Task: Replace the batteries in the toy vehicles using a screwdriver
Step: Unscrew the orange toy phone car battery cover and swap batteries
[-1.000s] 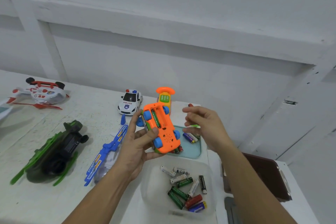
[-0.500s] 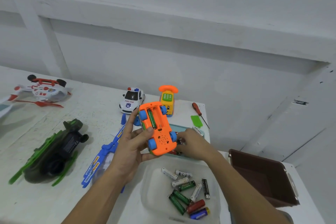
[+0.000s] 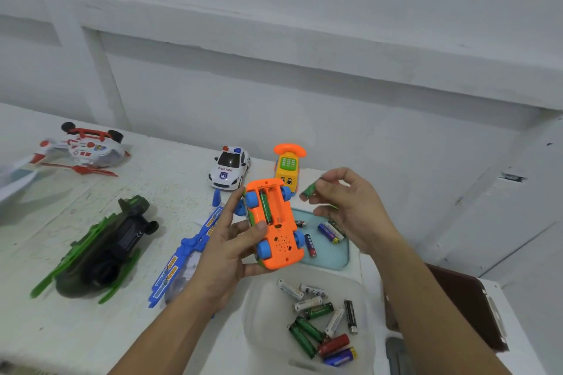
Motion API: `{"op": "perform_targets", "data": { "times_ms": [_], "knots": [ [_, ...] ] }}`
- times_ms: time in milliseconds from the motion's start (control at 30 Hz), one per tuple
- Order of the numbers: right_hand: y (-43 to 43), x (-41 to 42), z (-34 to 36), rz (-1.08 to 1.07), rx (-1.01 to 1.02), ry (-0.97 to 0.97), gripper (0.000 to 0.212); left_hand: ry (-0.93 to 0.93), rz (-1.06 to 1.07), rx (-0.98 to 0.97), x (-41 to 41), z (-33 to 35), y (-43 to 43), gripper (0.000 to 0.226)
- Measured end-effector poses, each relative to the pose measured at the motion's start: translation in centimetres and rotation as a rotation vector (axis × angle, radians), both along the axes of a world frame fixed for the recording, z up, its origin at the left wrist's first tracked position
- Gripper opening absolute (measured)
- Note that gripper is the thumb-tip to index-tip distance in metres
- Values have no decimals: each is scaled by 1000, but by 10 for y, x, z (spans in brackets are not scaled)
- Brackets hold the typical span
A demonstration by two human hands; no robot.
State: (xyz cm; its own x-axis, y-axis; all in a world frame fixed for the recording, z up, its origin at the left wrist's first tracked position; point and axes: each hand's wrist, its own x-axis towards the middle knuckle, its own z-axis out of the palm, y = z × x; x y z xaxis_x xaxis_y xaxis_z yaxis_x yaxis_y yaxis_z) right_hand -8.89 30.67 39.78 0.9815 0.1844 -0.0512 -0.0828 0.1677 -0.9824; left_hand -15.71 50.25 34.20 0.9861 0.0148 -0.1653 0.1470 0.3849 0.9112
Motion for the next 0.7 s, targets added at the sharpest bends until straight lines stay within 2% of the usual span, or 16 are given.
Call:
{"op": "perform_targets", "data": {
  "times_ms": [133, 300, 367, 433, 533, 633, 700],
  "knots": [
    [22, -14, 11, -12, -413, -325, 19, -4, -7, 9, -3, -1, 0, 74],
    [37, -24, 9, 42, -758, -627, 20, -15, -28, 25, -6, 0, 0, 75],
    [40, -25, 6, 35, -807, -703, 16, -13, -25, 22, -7, 0, 0, 77],
    [40, -21, 4, 13, -802, -692, 12, -11, -21, 14, -8, 0, 0, 74],
    [35, -15, 1, 60, -743, -556, 11, -16, -39, 11, -10, 2, -3, 73],
    [35, -14, 2, 162, -504, -340, 17, -19, -42, 1, -10, 4, -6, 70],
    [34, -12, 0, 149, -438, -264, 18, -30, -47, 6, -8, 4, -7, 71]
  ]
}}
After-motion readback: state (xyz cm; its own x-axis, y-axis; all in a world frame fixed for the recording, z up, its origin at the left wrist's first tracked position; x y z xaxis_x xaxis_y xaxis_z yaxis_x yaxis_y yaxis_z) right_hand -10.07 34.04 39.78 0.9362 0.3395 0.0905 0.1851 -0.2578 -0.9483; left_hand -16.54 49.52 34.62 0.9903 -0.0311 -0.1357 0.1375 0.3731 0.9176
